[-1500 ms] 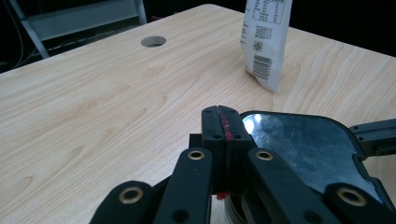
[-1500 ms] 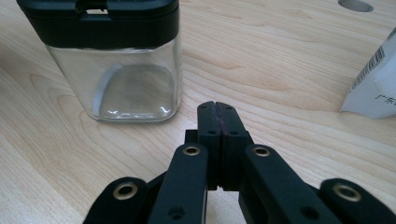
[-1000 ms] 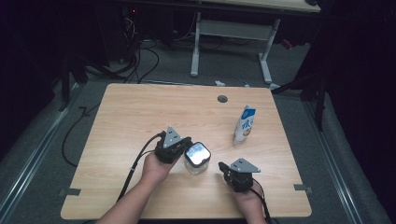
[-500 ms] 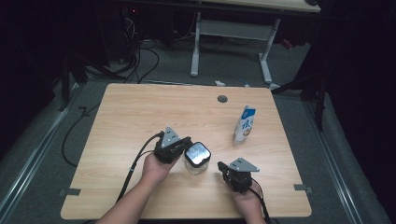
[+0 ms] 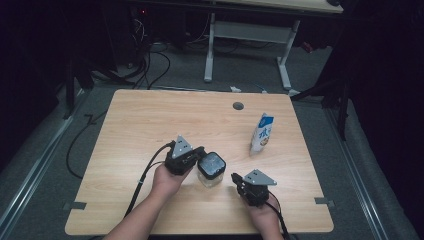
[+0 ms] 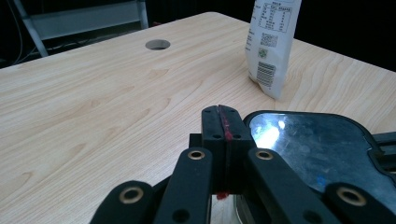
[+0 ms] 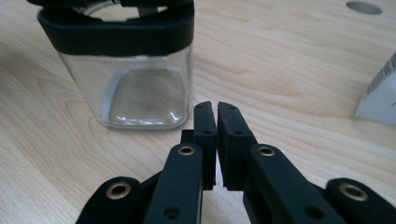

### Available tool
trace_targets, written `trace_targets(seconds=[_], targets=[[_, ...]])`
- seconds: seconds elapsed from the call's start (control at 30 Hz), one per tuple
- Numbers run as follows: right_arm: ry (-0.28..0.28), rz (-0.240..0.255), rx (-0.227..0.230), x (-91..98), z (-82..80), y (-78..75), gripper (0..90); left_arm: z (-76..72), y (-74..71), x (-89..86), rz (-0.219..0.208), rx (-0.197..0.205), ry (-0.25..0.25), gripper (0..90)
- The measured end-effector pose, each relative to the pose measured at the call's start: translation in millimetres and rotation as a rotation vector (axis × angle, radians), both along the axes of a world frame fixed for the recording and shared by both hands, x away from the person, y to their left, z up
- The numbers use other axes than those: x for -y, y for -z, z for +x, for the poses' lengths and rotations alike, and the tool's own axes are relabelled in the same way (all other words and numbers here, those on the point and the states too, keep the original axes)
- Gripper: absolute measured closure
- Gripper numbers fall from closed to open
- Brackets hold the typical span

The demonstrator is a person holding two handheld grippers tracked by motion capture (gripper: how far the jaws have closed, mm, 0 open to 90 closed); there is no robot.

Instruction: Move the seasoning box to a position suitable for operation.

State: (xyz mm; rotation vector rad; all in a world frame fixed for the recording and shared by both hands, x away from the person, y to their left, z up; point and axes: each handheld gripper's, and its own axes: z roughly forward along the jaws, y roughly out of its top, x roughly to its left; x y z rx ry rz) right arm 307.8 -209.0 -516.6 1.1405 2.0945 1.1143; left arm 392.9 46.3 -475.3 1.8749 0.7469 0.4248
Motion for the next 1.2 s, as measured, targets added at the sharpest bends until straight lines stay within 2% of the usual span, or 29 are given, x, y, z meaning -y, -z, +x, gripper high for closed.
trace_targets(seconds=[0.63,1.2], targets=[[-0.033,0.051,0.102,-11.5,-5.9,-27.0,87.1,0.1,1.0,-0.6,-0.005,-0.002,-0.006,90.0],[-0.054,0.049,0.12,-24.1,0.4,-34.1,87.6,1.3,2.7,-2.1,-0.022,-0.012,-0.008,90.0]])
